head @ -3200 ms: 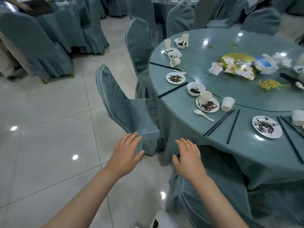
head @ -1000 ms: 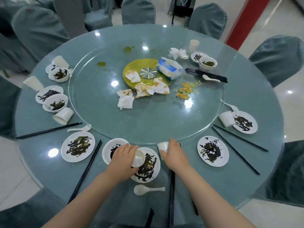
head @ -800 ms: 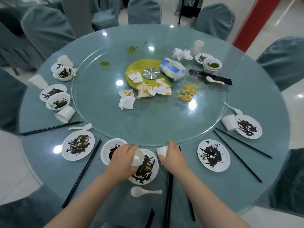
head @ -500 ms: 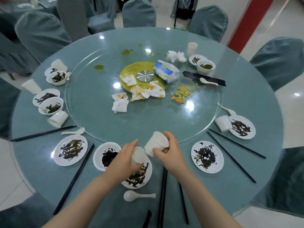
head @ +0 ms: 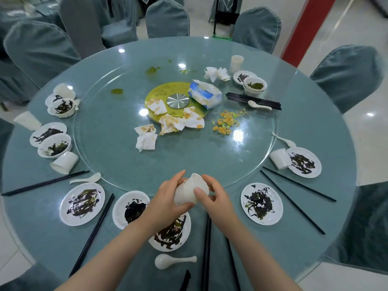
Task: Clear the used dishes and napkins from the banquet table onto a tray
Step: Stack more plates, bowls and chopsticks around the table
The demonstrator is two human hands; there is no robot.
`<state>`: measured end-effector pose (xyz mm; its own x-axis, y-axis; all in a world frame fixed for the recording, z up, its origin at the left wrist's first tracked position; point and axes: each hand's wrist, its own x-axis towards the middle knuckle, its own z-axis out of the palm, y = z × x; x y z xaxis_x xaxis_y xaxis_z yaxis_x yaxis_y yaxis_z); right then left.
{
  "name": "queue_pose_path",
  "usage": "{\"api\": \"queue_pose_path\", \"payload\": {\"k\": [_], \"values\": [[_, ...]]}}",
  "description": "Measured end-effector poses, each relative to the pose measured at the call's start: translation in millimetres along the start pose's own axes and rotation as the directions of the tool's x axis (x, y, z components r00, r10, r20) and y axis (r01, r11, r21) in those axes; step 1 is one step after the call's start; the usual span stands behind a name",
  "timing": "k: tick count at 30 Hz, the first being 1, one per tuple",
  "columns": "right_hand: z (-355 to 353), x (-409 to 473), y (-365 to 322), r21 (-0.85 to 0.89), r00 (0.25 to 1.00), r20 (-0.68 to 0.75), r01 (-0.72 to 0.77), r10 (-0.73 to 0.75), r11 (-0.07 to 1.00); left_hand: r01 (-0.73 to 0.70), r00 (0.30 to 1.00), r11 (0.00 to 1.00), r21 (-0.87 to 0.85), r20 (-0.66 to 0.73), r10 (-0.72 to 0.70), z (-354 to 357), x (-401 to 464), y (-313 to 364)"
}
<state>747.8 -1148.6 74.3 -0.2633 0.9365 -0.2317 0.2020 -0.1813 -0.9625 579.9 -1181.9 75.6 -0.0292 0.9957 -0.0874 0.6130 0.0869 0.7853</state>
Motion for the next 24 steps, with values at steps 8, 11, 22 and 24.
{"api": "queue_pose_path", "payload": {"k": [8, 11, 22, 24], "values": [[-11.7, 15.8, 0.5, -0.016, 0.990, 0.114, -0.079, 0.081, 0.997, -0.078, 0.996, 0.996, 0.035, 0.036, 0.077, -6.4, 18.5, -2.7], [-13.0, 17.3, -6.5, -0.109, 0.986, 0.125, -0.092, 0.106, 0.990, -0.120, 0.991, 0.990, 0.071, 0.069, 0.115, -11.0, 21.8, -4.6], [31.1, 17.8, -25.1, -0.381, 0.988, -0.056, -0.156, 0.145, 0.911, -0.202, 0.976, 0.976, 0.084, 0.093, 0.194, -35.6, 17.9, -18.1], [43.0, 20.8, -24.5, -0.407, 0.981, -0.111, -0.193, 0.161, 0.893, -0.193, 0.980, 0.978, 0.079, 0.069, 0.188, -39.0, 16.2, -21.1]]}}
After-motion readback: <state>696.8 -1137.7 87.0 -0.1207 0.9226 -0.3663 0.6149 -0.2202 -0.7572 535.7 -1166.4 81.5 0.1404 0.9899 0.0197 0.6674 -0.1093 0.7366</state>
